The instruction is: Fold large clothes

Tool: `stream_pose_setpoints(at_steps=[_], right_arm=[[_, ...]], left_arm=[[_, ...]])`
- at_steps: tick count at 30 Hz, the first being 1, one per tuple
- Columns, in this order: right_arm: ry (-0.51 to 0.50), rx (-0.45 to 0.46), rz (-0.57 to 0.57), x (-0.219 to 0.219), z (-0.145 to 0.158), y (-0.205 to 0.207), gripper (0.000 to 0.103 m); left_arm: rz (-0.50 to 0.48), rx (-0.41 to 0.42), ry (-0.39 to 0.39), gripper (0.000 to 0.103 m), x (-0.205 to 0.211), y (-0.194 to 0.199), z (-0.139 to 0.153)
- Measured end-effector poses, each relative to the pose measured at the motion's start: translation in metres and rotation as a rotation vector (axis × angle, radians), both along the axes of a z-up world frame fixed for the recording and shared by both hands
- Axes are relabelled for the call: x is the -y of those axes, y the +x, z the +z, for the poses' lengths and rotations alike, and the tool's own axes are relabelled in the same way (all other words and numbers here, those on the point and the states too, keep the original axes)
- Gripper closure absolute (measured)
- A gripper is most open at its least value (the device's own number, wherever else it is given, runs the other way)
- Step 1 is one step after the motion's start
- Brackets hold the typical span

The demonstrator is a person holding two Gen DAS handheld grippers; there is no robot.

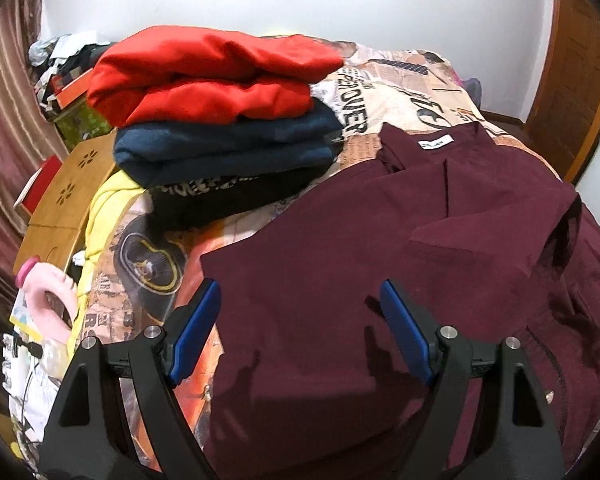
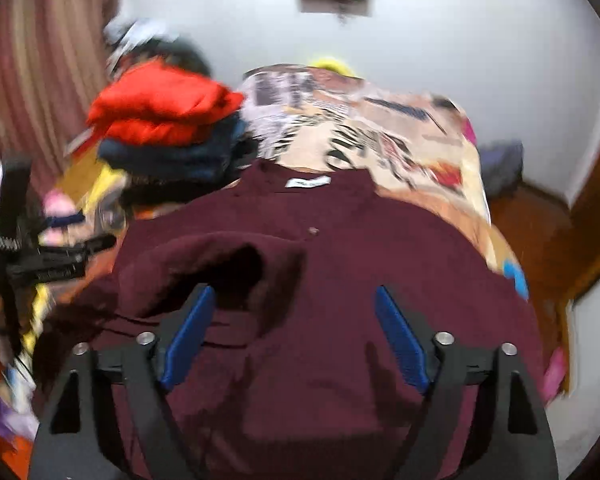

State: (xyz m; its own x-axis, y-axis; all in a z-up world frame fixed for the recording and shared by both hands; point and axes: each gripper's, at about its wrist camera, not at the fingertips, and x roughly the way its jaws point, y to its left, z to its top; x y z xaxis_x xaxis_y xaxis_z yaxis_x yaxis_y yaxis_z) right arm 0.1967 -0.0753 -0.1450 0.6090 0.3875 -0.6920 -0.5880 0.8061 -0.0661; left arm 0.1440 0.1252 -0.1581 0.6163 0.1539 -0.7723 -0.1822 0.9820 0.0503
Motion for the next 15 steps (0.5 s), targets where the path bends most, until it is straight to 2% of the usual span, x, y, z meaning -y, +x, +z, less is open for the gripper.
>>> stream_pose_setpoints(at_steps=[4,8,10,13,14,15], right_arm=[[-0.185,0.055,0.084,-0.039,-0.018,0.01,0.022],[-0.329,0.045,0.15,-0.072,-0.042,0.029,0.022],[-0.383,0.077,0.18,-0.085,-0.048,0.034,0.022],[-0.411,0.108,0.234,-0.101,-0.05,0.037,0.026],[-0.399,0.1,0.256,-0.105,-0.049,0.037,0.04],[-0.381,0.091,0.276,-0.106,-0.048,0.035,0.049]], left_arm=[[0.037,-0.017,-0.022,0.022,-0.016,-0.007,-0.008],[0.074,-0.048,-0.047,0.022,-0.03,-0.014,-0.021],[0.092,-0.061,-0.056,0.022,-0.037,-0.018,-0.027],[0.113,-0.075,-0.068,0.022,-0.043,-0.023,-0.034],[0.119,-0.079,-0.075,0.022,-0.046,-0.024,-0.036],[0.123,-0.083,-0.081,0.022,-0.047,-0.024,-0.038]])
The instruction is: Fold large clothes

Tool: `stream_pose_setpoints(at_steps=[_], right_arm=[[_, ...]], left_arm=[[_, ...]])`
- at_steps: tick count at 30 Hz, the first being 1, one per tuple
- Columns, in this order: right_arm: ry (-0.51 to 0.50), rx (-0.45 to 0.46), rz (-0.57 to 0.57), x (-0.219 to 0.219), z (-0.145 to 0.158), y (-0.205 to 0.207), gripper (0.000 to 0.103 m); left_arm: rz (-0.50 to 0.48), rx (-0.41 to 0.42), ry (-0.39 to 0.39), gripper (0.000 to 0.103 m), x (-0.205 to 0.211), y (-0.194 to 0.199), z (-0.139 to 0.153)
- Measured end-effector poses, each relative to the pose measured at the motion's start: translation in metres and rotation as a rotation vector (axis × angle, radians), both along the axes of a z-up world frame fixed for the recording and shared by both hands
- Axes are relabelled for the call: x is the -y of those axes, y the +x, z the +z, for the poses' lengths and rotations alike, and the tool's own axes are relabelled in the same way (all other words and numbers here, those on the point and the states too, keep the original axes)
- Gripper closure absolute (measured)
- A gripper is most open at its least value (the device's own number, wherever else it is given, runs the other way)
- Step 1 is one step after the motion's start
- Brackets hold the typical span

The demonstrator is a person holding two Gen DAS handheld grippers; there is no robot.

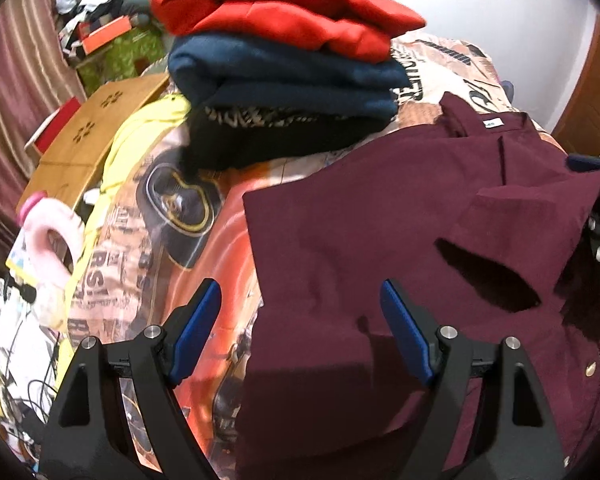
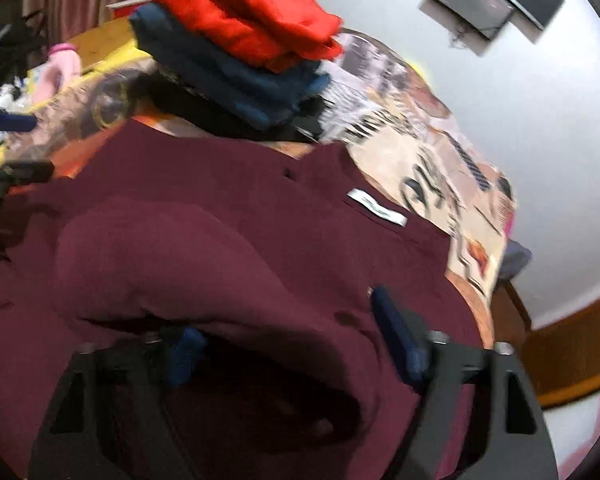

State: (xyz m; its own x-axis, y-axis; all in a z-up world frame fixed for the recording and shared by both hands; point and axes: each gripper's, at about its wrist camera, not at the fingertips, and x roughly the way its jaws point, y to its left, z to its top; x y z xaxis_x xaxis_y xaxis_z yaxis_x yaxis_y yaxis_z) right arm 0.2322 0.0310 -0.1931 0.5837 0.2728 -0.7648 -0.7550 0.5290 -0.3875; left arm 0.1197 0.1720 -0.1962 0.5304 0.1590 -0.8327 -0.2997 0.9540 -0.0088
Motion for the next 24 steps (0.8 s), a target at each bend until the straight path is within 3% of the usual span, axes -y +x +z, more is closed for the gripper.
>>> stream_pose_setpoints(at_steps=[1,3,5,10,14,16,21,24], right_arm=[[0.01,-0.011,0.004,-0.001,0.001,-0.001,0.063],[0.071,-0.06,0.014,0.002,0.006,-0.001,0.074],[0.153,-0.104,-0.009,0.006,0.014,0.001,0.093],[0.382,-0.122,-0.152,0.045,0.042,0.01,0.096],[0.598,-0.144,-0.346,0.106,0.061,0.019,0.096],[0.659,-0.147,-0.432,0.133,0.06,0.017,0.096],[0.695,-0.188,-0.614,0.179,0.03,0.004,0.096],[0.713,-0.299,-0.671,0.202,0.008,0.003,0.096]], left_arm=[[0.002,-0.006,-0.008,0.022,-0.001,0.0,-0.003],[-0.003,-0.019,-0.018,0.022,-0.001,0.002,-0.006],[-0.017,-0.03,-0.021,0.022,0.003,0.004,-0.009],[-0.089,-0.074,-0.011,0.022,0.019,0.015,-0.02],[-0.132,-0.108,-0.008,0.022,0.032,0.02,-0.03],[-0.139,-0.104,0.001,0.021,0.035,0.02,-0.031],[-0.13,-0.11,-0.027,0.019,0.031,0.02,-0.033],[-0.122,-0.116,-0.05,0.019,0.028,0.019,-0.034]])
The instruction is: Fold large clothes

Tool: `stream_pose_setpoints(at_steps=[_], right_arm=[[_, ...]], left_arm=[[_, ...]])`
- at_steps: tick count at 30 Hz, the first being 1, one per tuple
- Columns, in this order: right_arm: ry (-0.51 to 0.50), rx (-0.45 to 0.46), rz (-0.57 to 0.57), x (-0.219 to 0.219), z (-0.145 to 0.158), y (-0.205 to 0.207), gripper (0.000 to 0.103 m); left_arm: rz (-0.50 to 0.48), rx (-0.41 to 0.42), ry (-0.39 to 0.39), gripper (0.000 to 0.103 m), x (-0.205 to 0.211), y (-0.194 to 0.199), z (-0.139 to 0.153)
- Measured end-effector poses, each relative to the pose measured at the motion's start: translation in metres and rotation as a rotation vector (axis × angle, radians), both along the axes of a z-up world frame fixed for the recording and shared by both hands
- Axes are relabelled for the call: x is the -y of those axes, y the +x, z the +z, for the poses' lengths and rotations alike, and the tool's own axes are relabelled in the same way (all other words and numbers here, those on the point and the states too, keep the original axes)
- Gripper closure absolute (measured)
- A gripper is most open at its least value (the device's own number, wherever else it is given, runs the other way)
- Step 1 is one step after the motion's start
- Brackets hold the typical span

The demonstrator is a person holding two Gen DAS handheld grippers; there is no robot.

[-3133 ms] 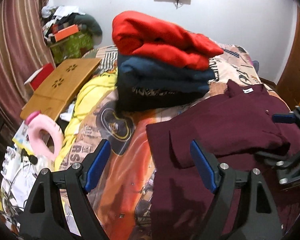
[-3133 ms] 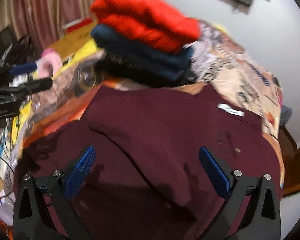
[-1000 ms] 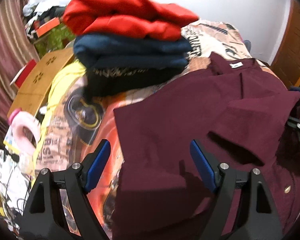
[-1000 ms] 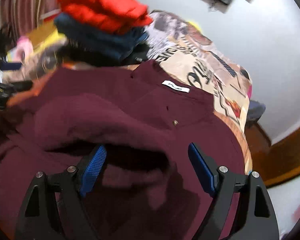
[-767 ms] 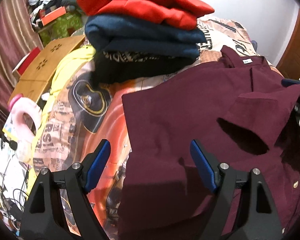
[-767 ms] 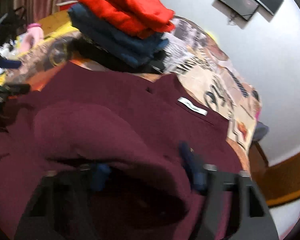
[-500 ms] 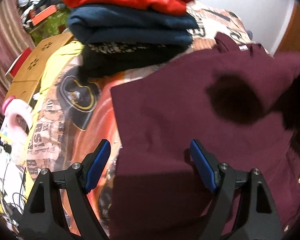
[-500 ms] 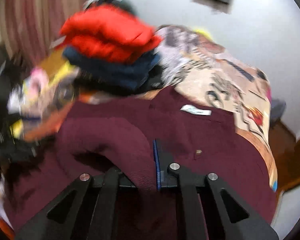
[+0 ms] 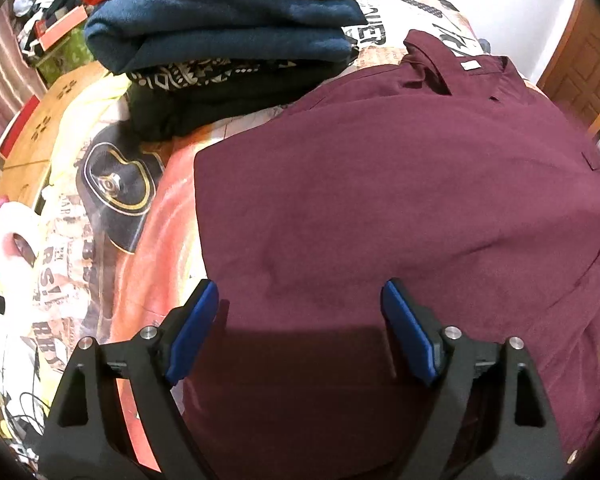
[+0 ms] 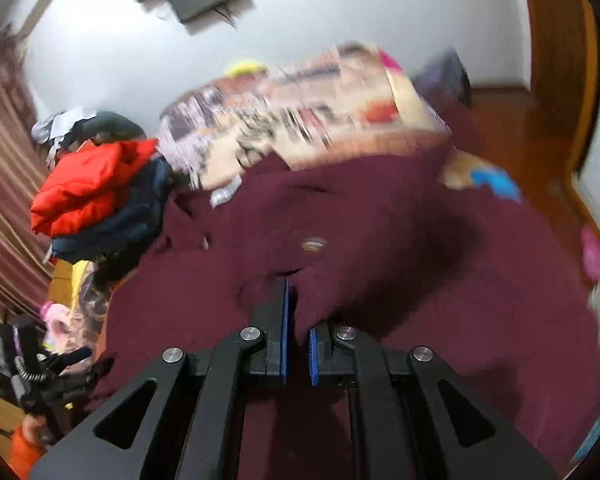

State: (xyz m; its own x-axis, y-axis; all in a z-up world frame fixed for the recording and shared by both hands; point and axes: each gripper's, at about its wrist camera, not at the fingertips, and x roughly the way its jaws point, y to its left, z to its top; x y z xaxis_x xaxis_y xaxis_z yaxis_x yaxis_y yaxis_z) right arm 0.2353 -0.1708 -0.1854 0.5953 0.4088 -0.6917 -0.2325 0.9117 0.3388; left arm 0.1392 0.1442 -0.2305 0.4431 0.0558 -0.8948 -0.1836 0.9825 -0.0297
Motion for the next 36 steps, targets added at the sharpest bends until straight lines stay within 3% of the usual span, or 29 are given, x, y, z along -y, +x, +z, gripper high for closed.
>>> stream_pose_setpoints(at_steps=[2,5,9,12,16,24,26,29,36], right_arm=[[0.006,-0.034,0.007,0.006,-0.011,-0.005,0.096],[-0.005,-0.015,-0.012,0.008,-0.009,-0.013,0.093],[0.06,-0.026,-0.04,0.02,-0.003,-0.01,0.086],[0.081,-0.045,-0.083,0.035,-0.003,-0.006,0.078],[0.072,-0.012,-0.199,0.062,0.005,-0.015,0.057],[0.089,0.081,-0.454,0.159,0.029,-0.046,0.056],[0.106,0.082,-0.518,0.184,0.031,-0.057,0.05],[0.131,0.057,-0.597,0.213,0.027,-0.068,0.04],[0.198,-0.059,-0.653,0.243,-0.01,-0.075,0.04]], left_arm=[[0.002,-0.007,0.009,0.019,0.001,0.001,0.0],[-0.011,-0.006,0.057,0.019,0.008,0.0,0.003],[-0.027,-0.002,0.091,0.019,0.016,0.0,0.007],[-0.045,0.012,0.086,0.019,0.021,0.001,0.015],[-0.086,0.052,0.117,0.019,0.036,0.008,0.031],[-0.171,0.164,0.133,0.019,0.075,0.042,0.082],[-0.191,0.197,0.126,0.019,0.085,0.051,0.097],[-0.217,0.242,0.11,0.019,0.104,0.061,0.112],[-0.246,0.268,0.071,0.019,0.134,0.075,0.12]])
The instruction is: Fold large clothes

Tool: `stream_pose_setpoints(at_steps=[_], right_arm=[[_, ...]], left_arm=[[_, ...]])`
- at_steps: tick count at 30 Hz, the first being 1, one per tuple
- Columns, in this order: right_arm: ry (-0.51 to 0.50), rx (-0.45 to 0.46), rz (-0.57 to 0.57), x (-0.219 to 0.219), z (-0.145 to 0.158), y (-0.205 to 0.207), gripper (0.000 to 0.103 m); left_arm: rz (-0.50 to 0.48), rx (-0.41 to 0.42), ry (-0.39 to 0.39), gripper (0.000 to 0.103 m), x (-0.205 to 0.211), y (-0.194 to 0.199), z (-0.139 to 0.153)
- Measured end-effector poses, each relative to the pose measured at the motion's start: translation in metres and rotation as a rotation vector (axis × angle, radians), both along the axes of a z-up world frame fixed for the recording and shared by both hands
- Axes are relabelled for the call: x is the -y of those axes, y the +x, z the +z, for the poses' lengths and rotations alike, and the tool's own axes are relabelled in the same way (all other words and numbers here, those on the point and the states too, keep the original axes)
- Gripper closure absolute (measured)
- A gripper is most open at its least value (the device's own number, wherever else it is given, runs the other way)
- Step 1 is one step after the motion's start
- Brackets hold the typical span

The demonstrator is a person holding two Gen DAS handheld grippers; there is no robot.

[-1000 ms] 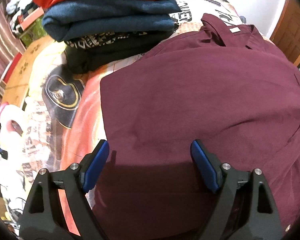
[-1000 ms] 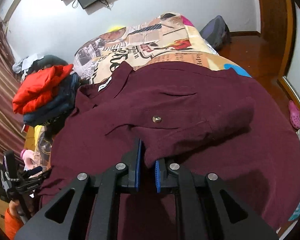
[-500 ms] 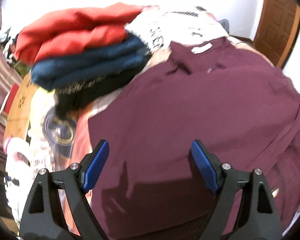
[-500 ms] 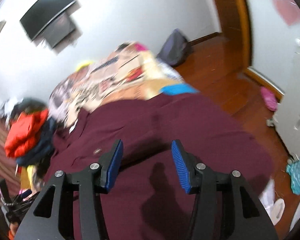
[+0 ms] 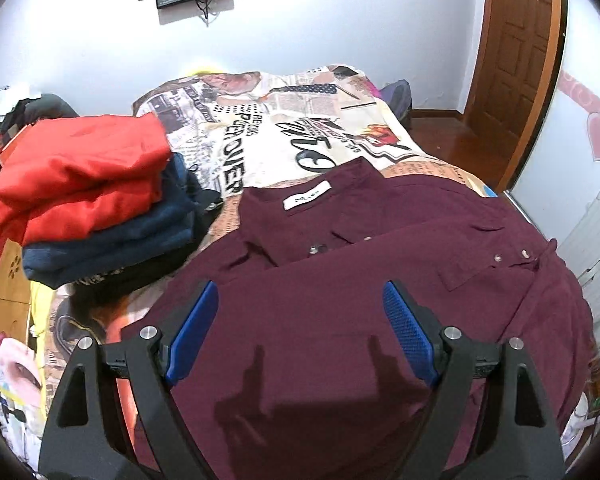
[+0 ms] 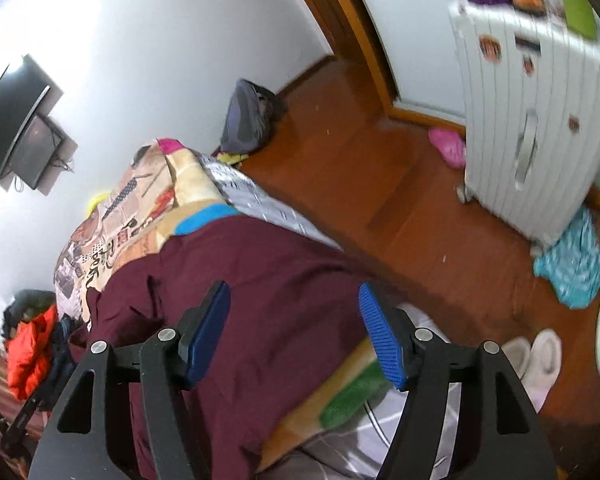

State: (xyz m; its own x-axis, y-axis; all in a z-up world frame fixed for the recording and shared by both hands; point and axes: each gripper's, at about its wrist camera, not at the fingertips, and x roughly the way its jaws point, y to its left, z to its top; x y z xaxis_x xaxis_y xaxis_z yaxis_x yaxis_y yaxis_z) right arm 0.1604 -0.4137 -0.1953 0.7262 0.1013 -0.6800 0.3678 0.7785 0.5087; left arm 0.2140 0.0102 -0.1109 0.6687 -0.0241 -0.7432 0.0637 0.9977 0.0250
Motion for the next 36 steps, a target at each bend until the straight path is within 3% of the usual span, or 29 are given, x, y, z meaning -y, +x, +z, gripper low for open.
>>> stream_pose_setpoints(at_steps=[9,19,22,26,27,33,36], right_arm=[[0.295,-0.092,0.018,0.005,-0.065,0.012,0.038],[0.215,-0.025,0.056,0.003,-0.061,0.048,0.038],[0.199,-0.029,0.039,0.002,-0.061,0.052,0.047],[0.14,-0.044,0.008,-0.002,-0.053,0.045,0.087],[0.14,-0.036,0.006,-0.001,-0.05,0.043,0.091],[0.099,0.051,0.055,-0.011,0.001,0.038,0.094],[0.057,0.162,0.131,-0.034,0.046,0.035,0.094]], left_arm=[[0.012,-0.058,-0.003,0.019,0.006,-0.003,-0.017],[0.069,-0.079,-0.018,0.019,-0.009,-0.004,-0.027],[0.068,-0.074,-0.011,0.019,-0.009,-0.006,-0.027],[0.063,-0.063,0.004,0.019,-0.008,-0.009,-0.026],[0.062,-0.061,0.007,0.019,-0.008,-0.01,-0.026],[0.058,-0.045,0.009,0.019,-0.011,-0.013,-0.023],[0.059,-0.039,-0.007,0.019,-0.014,-0.015,-0.021]])
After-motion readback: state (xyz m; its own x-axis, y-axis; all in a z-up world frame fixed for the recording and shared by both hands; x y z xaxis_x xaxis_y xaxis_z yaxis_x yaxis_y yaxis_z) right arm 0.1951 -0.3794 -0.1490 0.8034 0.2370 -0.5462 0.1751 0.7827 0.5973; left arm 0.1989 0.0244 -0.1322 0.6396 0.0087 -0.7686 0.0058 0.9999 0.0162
